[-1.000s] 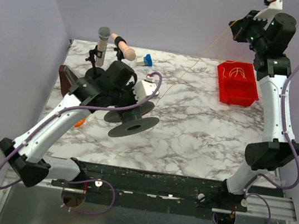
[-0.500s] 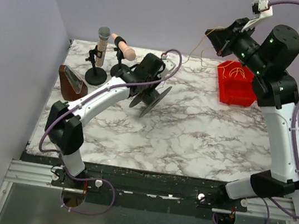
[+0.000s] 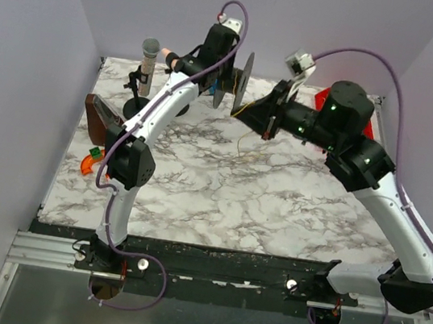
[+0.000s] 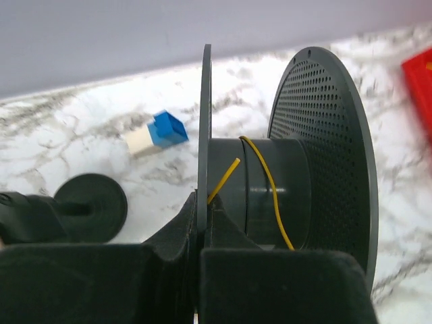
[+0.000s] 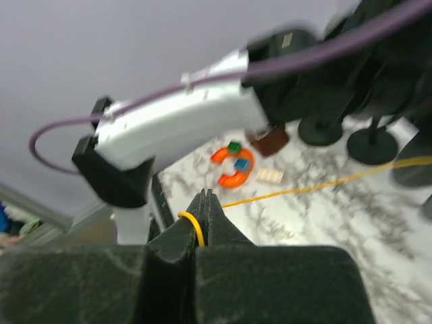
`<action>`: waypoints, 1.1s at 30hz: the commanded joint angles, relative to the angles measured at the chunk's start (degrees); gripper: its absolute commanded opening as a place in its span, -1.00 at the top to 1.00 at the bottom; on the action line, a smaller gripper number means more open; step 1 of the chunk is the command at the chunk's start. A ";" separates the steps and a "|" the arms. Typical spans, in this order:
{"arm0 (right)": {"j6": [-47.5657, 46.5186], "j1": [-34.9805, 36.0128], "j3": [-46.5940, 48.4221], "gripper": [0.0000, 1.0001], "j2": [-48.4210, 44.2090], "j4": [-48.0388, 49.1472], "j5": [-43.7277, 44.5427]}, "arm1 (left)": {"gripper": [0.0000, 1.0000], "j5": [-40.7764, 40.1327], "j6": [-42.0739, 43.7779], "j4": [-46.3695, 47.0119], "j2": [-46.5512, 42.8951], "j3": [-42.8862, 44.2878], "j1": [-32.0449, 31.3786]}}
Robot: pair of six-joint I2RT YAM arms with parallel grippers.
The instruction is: Wrap the cables
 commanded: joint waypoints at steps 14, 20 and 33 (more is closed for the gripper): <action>12.00 1.96 -37.56 0.99 4.12 24.26 -8.07 | 1.00 10.86 -9.56 2.69 -9.33 28.17 11.83; 13.94 -5.77 -41.43 0.99 7.37 28.93 -9.93 | 1.00 22.01 -13.17 -1.17 -16.79 29.23 14.65; 0.60 -24.15 -22.47 0.99 9.92 20.44 -4.13 | 1.00 51.30 9.21 -20.93 -42.19 -2.04 12.28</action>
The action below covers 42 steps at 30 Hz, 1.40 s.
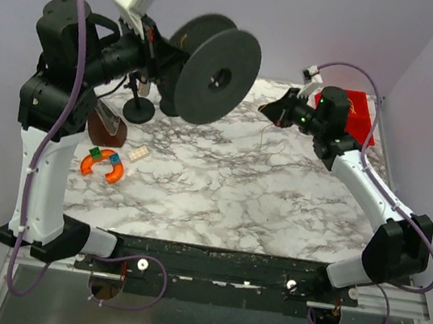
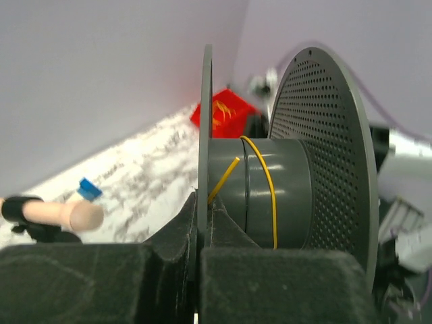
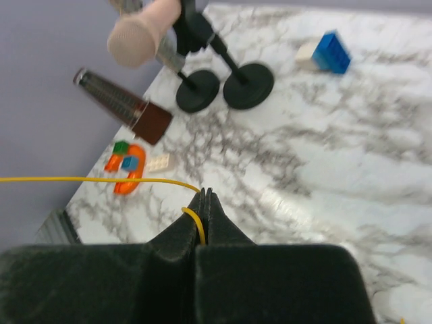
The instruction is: Wrap the cables
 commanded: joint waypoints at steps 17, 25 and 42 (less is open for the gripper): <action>-19.65 5.81 37.70 0.99 3.00 -37.10 4.75 | 1.00 -34.71 27.67 9.45 -5.38 -47.01 -22.84; 0.74 8.10 26.85 0.99 -1.38 -23.88 1.94 | 1.00 -47.66 15.03 26.96 8.33 -40.78 -23.55; 13.68 16.98 -2.97 0.99 -4.48 4.97 -0.33 | 1.00 -40.46 2.70 17.65 26.82 6.60 -17.22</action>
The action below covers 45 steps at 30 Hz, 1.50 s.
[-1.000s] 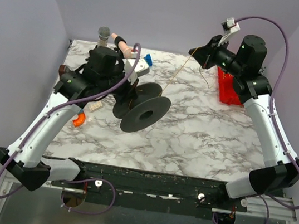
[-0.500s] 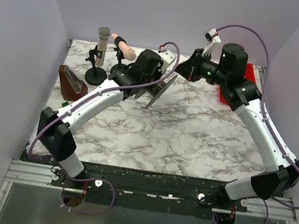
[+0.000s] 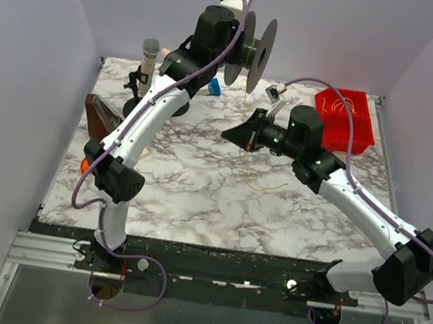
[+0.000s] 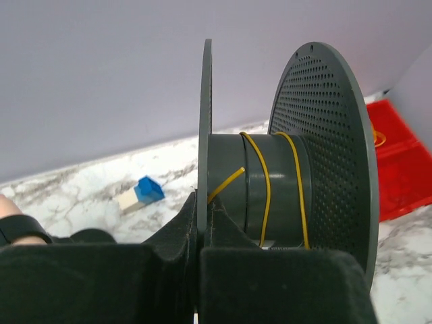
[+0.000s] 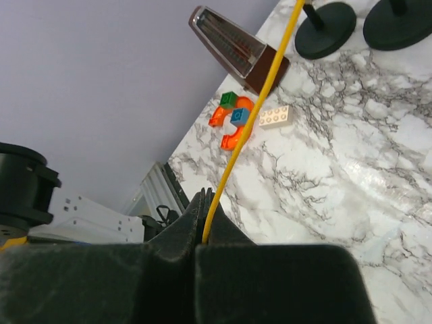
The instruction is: Wrap the cables
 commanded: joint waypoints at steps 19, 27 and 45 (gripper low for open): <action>-0.46 -10.74 -17.23 0.99 6.71 31.68 -9.75 | 1.00 30.28 -1.87 -11.13 -25.00 0.86 1.89; -17.85 -17.35 -2.75 0.99 7.41 10.00 -10.55 | 1.00 41.57 14.20 -23.35 -34.15 -16.45 -0.74; -27.29 -10.84 18.26 0.99 10.13 -24.46 7.03 | 1.00 -3.16 35.12 2.72 -27.40 -47.24 -11.72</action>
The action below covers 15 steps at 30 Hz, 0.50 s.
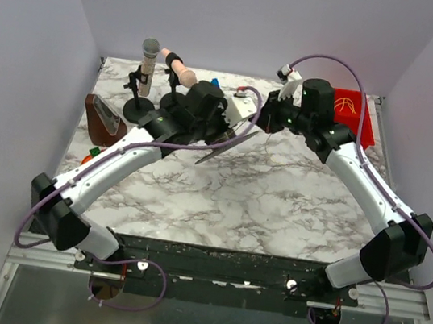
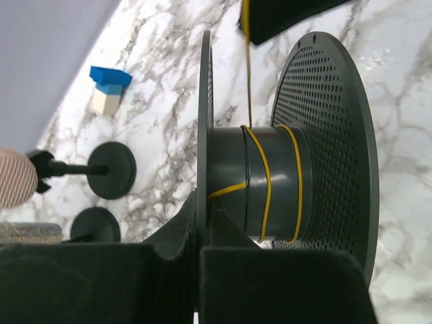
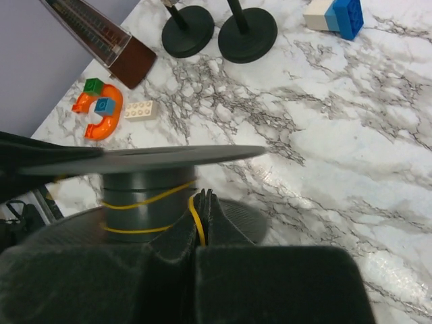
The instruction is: Wrap the cables
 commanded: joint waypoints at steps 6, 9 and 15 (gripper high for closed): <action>3.59 1.44 10.87 0.99 2.75 -14.74 2.79 | 1.00 -26.91 8.88 21.97 11.16 -5.16 -4.63; 8.33 1.44 9.55 0.99 1.96 -12.65 -2.47 | 1.00 -30.27 6.78 26.99 13.45 -4.02 -4.11; 23.18 3.19 1.65 0.99 -0.14 4.74 -7.51 | 1.00 -25.36 -8.41 27.71 16.88 2.04 -1.56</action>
